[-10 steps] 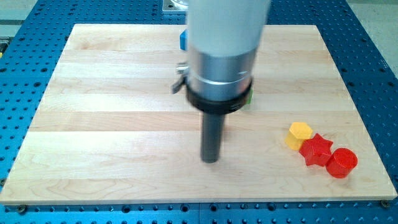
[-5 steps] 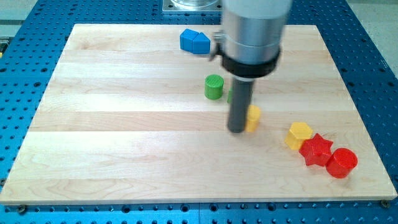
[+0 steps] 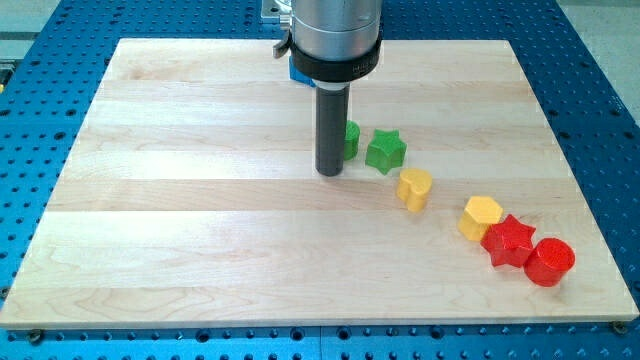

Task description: Separate yellow blocks from green blocks

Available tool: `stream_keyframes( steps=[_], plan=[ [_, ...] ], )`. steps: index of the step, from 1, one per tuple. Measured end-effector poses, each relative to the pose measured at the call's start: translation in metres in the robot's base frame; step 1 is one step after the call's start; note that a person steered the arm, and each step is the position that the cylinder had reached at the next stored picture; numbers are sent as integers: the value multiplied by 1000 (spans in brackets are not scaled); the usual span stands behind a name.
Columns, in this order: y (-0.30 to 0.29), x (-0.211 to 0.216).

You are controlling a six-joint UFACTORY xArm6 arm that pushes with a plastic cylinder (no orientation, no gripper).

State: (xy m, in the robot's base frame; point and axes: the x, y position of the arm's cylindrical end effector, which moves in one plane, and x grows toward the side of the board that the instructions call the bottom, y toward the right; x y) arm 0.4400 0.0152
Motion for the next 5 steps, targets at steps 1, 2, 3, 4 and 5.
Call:
stream_keyframes(
  steps=[1, 2, 3, 4, 5],
  plan=[
    [20, 2],
    [70, 19],
    [131, 35],
    [131, 41],
    [99, 7]
  ],
)
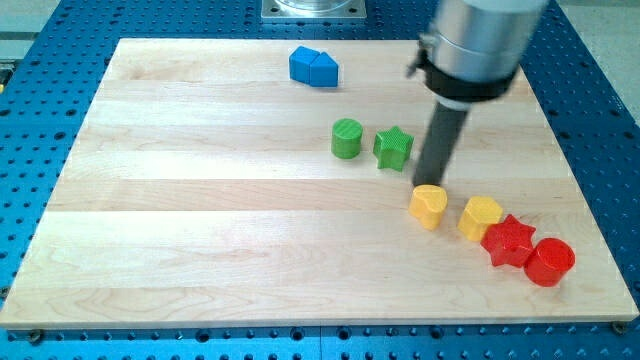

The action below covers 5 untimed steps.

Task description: Separate yellow blocks from green blocks

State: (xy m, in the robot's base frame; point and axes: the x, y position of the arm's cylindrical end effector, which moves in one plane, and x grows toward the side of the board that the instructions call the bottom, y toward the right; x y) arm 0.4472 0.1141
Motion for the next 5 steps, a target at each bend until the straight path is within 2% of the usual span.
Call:
stream_keyframes(
  steps=[1, 2, 4, 5],
  plan=[
    [-35, -14],
    [8, 17],
    [26, 45],
    [-8, 22]
  ],
)
